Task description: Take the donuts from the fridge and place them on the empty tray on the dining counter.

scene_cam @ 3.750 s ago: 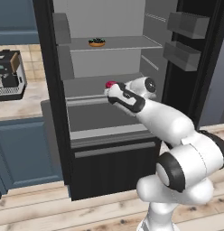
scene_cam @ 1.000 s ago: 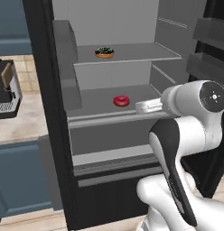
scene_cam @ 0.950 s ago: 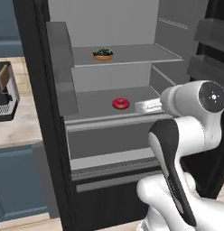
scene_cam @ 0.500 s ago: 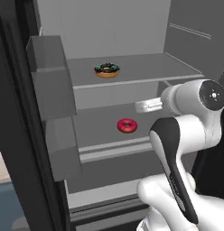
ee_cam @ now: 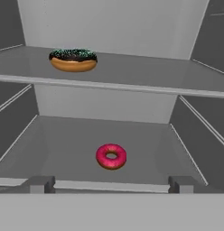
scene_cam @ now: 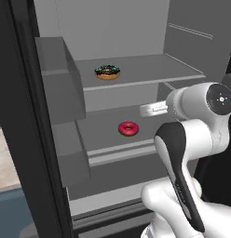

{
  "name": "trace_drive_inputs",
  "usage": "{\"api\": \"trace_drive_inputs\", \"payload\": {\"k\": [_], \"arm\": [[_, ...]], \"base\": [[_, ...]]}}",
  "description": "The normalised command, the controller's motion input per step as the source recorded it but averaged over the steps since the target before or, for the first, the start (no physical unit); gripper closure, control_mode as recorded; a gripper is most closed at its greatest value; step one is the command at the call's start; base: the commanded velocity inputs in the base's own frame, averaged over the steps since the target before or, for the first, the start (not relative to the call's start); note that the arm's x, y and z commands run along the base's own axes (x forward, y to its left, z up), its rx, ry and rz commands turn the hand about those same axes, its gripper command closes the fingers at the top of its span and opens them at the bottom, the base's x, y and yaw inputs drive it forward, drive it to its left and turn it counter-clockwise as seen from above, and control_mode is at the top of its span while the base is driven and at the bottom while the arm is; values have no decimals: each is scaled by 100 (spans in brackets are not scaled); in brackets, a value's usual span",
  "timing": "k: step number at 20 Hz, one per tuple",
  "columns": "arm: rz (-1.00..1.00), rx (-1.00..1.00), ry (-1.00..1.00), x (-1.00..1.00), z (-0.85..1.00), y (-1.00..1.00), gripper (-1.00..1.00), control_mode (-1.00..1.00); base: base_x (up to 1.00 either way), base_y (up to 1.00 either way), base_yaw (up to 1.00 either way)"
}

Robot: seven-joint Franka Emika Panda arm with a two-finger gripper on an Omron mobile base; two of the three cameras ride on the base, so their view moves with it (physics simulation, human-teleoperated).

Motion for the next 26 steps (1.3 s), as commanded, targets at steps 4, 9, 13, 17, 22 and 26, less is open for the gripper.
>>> {"api": "trace_drive_inputs", "payload": {"k": [4,9,13,17,22,26], "arm": [[0,6,26,71,-34,-11,-100,-100],[0,5,29,77,-68,-21,-100,-100],[-5,0,12,58,-45,0,-100,-100],[-5,0,0,56,0,16,-100,-100],[0,1,0,7,0,0,-100,-100],[0,3,0,0,0,0,-100,-100]], "base": [[25,0,-2],[0,0,0],[0,0,0],[0,0,0],[0,0,0],[0,0,0]]}}
